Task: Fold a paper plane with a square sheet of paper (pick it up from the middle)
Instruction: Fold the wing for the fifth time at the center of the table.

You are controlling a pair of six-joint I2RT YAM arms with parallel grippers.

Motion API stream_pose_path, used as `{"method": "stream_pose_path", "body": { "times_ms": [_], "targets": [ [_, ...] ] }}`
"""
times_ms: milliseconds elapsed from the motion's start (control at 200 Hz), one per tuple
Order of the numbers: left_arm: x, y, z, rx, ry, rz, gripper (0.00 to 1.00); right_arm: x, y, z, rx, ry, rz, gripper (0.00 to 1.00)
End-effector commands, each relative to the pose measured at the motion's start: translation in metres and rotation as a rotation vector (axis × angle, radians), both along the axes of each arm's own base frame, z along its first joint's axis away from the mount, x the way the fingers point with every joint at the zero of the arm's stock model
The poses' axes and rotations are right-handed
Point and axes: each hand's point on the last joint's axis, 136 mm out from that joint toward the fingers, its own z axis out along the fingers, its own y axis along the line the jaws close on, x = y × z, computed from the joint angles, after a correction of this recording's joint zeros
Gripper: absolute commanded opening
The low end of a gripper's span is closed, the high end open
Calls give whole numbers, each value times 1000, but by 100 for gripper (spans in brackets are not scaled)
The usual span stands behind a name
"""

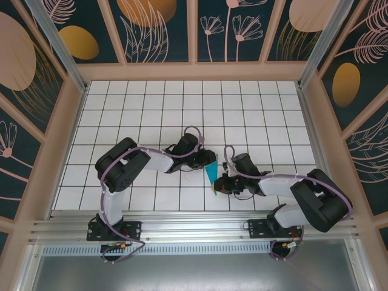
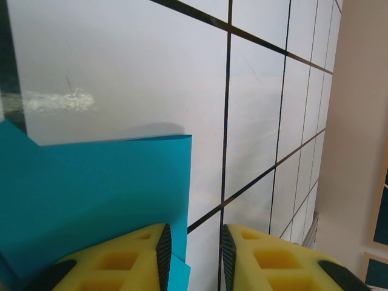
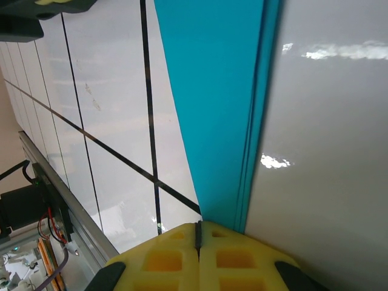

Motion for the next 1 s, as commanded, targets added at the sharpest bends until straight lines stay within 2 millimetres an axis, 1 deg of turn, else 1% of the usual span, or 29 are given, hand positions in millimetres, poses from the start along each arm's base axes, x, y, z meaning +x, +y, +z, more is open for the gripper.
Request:
{"method": "stream_pose_path", "body": {
  "times_ms": [0,70,125,160,225,265,330,380,465,550,681,776,906,996],
  "targets": [
    [-6,35,-62,218,64,59,32,-26,-17,-15,-88,87,16,1],
    [-6,36,-62,219,66,60,32,-26,-14,-7,-60,73,23,1],
    [-5,36,-62,222,64,59,32,-29,-15,-8,-56,70,27,2],
    [-5,35,-61,222,63,57,32,-32,-19,-14,-72,80,24,2],
    [-5,35,-62,225,65,53,32,-39,-33,-34,-153,126,0,2],
    [-5,35,-63,229,64,52,32,-45,-38,-42,-179,155,-2,1],
    [-5,35,-63,229,62,53,32,-48,-43,-50,-203,175,-16,1],
    [-5,36,-63,231,63,53,32,-47,-45,-51,-221,170,-24,1],
    [-5,35,-63,231,63,50,32,-37,-44,-41,-232,128,-32,1],
    [-5,35,-63,233,63,50,32,-25,-40,-26,-223,80,-41,1],
    [-5,36,-63,238,61,48,32,-17,-19,5,-108,28,-7,1],
    [-6,35,-64,240,63,43,32,-13,-4,21,-44,-11,23,2],
    [-6,36,-63,239,64,44,32,-11,12,32,3,-32,54,2],
    [-5,35,-63,238,62,42,32,-9,12,27,-24,-33,52,2]
  ]
}}
